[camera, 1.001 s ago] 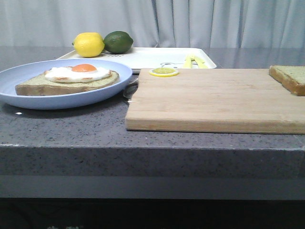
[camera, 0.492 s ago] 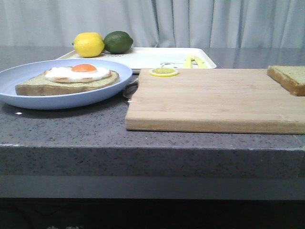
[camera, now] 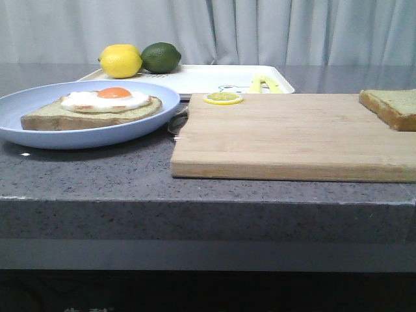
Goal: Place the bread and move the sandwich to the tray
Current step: 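Grasp the bread slice with the right gripper, then lift the bread and carry it over the egg toast on the plate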
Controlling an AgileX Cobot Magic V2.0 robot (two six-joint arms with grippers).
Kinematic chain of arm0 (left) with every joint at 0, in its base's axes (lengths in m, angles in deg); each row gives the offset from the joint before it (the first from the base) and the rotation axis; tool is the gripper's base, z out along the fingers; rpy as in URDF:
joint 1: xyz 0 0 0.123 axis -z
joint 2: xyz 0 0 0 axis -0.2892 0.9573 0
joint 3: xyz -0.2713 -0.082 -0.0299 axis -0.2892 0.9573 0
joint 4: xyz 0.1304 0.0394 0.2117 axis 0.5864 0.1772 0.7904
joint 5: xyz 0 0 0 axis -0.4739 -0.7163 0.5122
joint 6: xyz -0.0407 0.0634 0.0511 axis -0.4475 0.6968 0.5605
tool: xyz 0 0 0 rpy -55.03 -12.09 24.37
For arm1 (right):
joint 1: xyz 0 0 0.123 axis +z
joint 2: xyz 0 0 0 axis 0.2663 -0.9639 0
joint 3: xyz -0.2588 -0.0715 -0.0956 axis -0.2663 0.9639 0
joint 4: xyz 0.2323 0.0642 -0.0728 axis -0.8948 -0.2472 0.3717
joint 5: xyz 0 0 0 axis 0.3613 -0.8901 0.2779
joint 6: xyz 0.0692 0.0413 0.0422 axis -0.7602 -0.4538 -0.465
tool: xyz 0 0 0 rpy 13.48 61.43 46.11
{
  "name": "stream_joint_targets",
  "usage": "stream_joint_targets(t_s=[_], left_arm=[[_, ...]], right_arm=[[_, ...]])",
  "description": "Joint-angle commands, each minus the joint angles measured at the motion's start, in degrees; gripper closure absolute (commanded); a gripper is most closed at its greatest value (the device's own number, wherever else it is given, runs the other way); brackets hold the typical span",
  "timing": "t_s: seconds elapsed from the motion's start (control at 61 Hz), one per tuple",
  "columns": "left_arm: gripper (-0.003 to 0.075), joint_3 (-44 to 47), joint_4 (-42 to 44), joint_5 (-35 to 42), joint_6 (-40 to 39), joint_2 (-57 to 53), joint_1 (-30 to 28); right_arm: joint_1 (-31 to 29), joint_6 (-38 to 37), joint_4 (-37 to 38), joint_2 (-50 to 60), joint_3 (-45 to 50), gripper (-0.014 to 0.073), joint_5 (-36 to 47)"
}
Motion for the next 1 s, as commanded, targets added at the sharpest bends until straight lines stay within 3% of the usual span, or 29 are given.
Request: stream_joint_targets(t_s=[0.0,0.098,0.246,0.41,0.558,0.788,0.984], left_arm=[[0.0153,-1.95,-0.35,4.58,-0.37,0.29,0.39],[0.0153,-1.95,-0.35,4.58,-0.37,0.29,0.39],[0.0153,-1.95,-0.35,4.58,-0.37,0.29,0.39],[0.0153,-1.95,-0.35,4.58,-0.37,0.29,0.39],[0.0153,-1.95,-0.35,4.58,-0.37,0.29,0.39],[0.0153,-1.95,-0.35,4.58,-0.37,0.29,0.39],[0.0153,-1.95,-0.35,4.58,-0.37,0.29,0.39]], right_arm=[[-0.37,-0.51,-1.44,4.37,-3.56,0.0650,-0.83],[-0.37,-2.53,-2.92,6.83,-6.12,0.0650,-2.63],[0.66,-2.99,-11.91,10.58,-7.57,0.0650,-6.37],[6.32,-2.99,-22.35,11.93,-7.57,0.0654,-6.72],[17.99,-2.99,-27.96,11.93,-7.47,0.0654,-0.98],[39.54,-3.04,-35.40,9.40,-7.40,0.0654,18.04],[51.49,-2.98,-44.45,2.48,-7.40,0.0653,29.89]])
